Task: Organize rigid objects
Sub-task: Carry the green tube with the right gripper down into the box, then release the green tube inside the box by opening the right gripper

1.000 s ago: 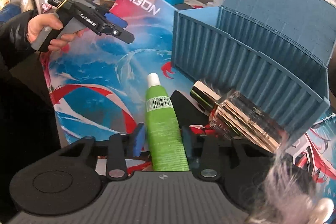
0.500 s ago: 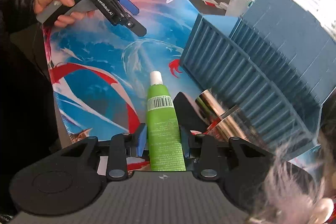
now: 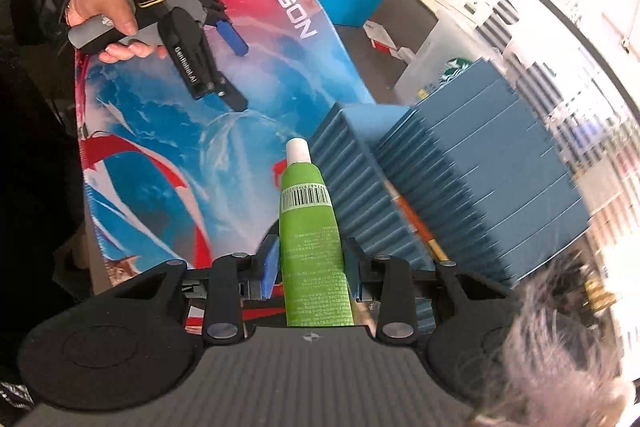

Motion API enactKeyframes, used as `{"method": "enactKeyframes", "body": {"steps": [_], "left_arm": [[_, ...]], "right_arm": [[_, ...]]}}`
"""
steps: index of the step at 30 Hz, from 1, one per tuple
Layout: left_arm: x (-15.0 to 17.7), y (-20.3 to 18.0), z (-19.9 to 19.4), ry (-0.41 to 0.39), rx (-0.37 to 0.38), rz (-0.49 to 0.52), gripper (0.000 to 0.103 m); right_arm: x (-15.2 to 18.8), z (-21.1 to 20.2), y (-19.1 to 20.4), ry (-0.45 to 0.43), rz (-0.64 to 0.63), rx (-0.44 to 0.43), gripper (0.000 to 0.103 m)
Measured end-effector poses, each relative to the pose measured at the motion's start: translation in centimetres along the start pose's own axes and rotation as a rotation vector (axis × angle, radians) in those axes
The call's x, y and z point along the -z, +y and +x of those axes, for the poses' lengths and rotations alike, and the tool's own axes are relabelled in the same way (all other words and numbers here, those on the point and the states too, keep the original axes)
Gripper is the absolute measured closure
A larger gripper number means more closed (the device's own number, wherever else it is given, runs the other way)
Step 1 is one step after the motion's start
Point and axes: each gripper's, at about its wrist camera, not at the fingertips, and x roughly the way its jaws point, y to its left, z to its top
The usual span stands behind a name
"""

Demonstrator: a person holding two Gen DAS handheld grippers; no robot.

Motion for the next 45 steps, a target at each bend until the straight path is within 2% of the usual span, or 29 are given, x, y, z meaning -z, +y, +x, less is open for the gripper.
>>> {"method": "enactKeyframes", "body": {"steps": [3,7,12,18,26,45], "left_arm": [[0.0,-0.1,0.0,0.0,-0.002,0.004,0.0],[0.0,-0.1,0.0,0.0,-0.002,0.005,0.0],[0.0,-0.1,0.0,-0.001,-0.002,0.005,0.0],[0.0,0.0,0.0,-0.005,0.007,-0.001,0.0],[0.0,0.4,-0.2,-0.015,0.026,-0.021,0.0],[0.0,0.5,-0.2,-0.016,0.029,-0.024,0.0]], "right_arm": [[-0.8,-0.3,-1.0,0.013,-0.051,0.037,0.072],[-1.8,-0.4,-3.5,0.008,-0.057,0.081,0.072],[-2.8,0.9,-6.7,0.021,-0.072,0.094,0.071],[-3.6,3.1,-9.0,0.059,-0.092,0.055,0.071],[-4.4,6.3,-10.6,0.118,-0.144,-0.045,0.071],[-2.8,10.4,-13.1,0.124,0.004,-0.169,0.071]]}}
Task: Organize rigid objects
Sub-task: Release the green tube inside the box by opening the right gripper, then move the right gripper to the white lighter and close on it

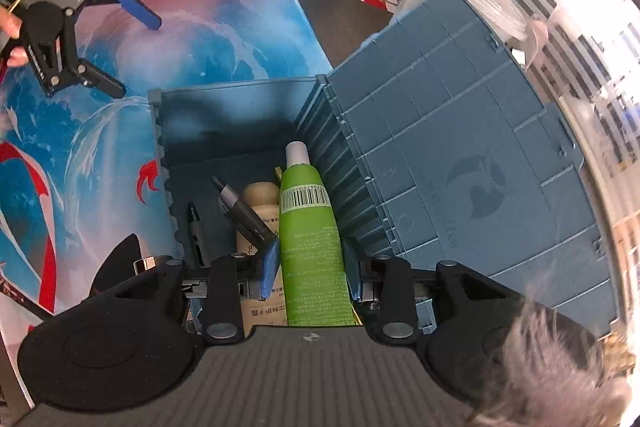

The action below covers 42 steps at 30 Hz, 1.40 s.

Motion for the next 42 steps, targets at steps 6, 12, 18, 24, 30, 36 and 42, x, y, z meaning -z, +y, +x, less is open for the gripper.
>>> {"method": "enactKeyframes", "body": {"steps": [6,12,18,24,30,36,42], "left_arm": [[0.0,0.2,-0.1,-0.005,0.01,-0.01,0.0],[0.0,0.2,-0.1,-0.007,0.013,-0.014,0.0],[0.0,0.2,-0.1,-0.008,0.016,-0.016,0.0],[0.0,0.3,-0.1,-0.009,0.016,-0.017,0.0],[0.0,0.3,-0.1,-0.009,0.016,-0.016,0.0],[0.0,0.3,-0.1,-0.009,0.017,-0.017,0.0],[0.0,0.3,-0.1,-0.01,0.018,-0.019,0.0]], "right_arm": [[0.7,0.2,-0.9,-0.023,0.066,-0.037,0.066],[1.2,-1.3,-0.4,-0.108,0.109,-0.004,0.065],[4.0,-7.4,3.0,-0.403,0.267,0.234,0.003],[10.3,-9.8,9.2,-0.464,0.495,0.401,0.002],[15.3,-7.3,12.6,-0.375,0.792,0.453,0.0],[17.6,-4.6,12.6,-0.23,1.125,0.47,0.0],[16.2,-3.6,13.7,-0.255,1.027,0.486,0.013]]}}
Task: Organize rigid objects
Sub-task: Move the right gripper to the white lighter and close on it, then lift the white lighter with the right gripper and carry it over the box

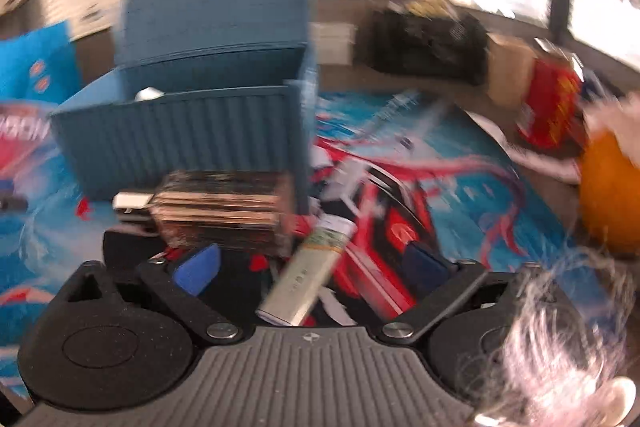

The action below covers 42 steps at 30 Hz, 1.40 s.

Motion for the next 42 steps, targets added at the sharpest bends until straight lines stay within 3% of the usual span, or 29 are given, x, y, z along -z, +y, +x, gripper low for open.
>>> {"method": "enactKeyframes", "body": {"steps": [1,2,3,13,15,17,32,37,42], "left_arm": [[0.0,0.0,0.0,0.0,0.0,0.0,0.0],[0.0,0.0,0.0,0.0,0.0,0.0,0.0],[0.0,0.0,0.0,0.0,0.0,0.0,0.0],[0.0,0.1,0.0,0.0,0.001,-0.001,0.0],[0.0,0.0,0.0,0.0,0.0,0.0,0.0],[0.0,0.1,0.0,0.0,0.001,-0.001,0.0],[0.0,0.0,0.0,-0.001,0.001,-0.001,0.0],[0.0,0.0,0.0,-0.001,0.001,-0.001,0.0],[0.0,0.0,0.0,-0.001,0.001,-0.001,0.0]], "right_arm": [[0.1,0.2,0.5,0.003,-0.024,0.0,0.019],[0.0,0.6,0.8,0.022,-0.033,-0.006,0.036],[0.1,1.0,0.9,0.047,-0.03,-0.017,0.041],[0.0,0.6,-0.2,0.039,-0.007,-0.056,0.063],[-0.1,0.5,-0.7,0.045,0.003,-0.057,0.075],[-0.2,0.4,-1.0,0.055,-0.014,-0.058,0.079],[-0.4,-1.8,-2.7,0.048,-0.088,-0.081,0.082],[-2.1,-3.6,-3.5,0.032,-0.132,-0.099,0.082],[-5.1,-5.3,-3.5,-0.004,-0.171,-0.185,0.082]]}}
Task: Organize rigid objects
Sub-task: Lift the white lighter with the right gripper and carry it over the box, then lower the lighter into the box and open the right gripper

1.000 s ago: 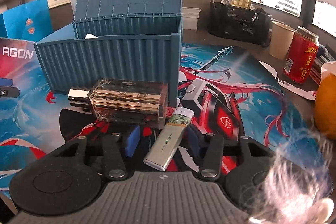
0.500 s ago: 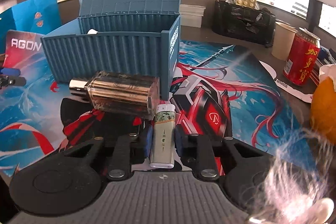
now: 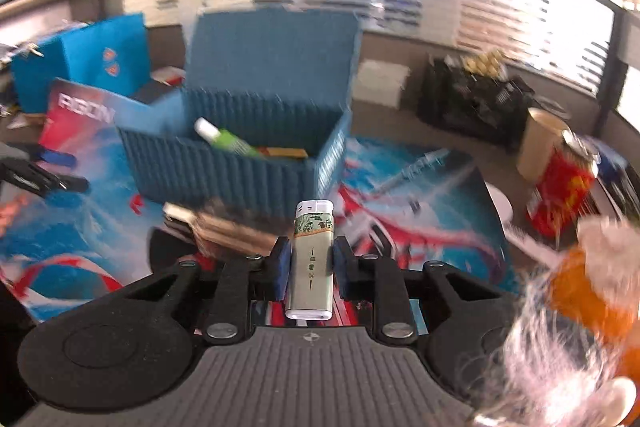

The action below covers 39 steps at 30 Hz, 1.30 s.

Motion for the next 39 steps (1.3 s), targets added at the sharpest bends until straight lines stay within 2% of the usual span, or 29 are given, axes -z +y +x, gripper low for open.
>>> {"method": "enactKeyframes", "body": {"steps": [9,14,21,28,39], "left_arm": [[0.0,0.0,0.0,0.0,0.0,0.0,0.0],[0.0,0.0,0.0,0.0,0.001,0.0,0.0],[0.0,0.0,0.0,-0.001,0.001,-0.001,0.0],[0.0,0.1,-0.1,-0.003,0.006,-0.006,0.0],[-0.1,0.2,-0.1,-0.007,0.014,-0.018,0.0]], "right_arm": [[-5.2,-0.1,2.1,-0.037,-0.142,-0.117,0.082],[-7.3,1.6,3.5,-0.04,-0.275,-0.147,0.082],[-9.8,5.6,3.1,-0.021,-0.378,-0.226,0.082],[-10.6,9.8,4.2,0.026,-0.548,-0.306,0.082],[-11.2,12.7,3.9,0.062,-0.59,-0.34,0.082]]}}
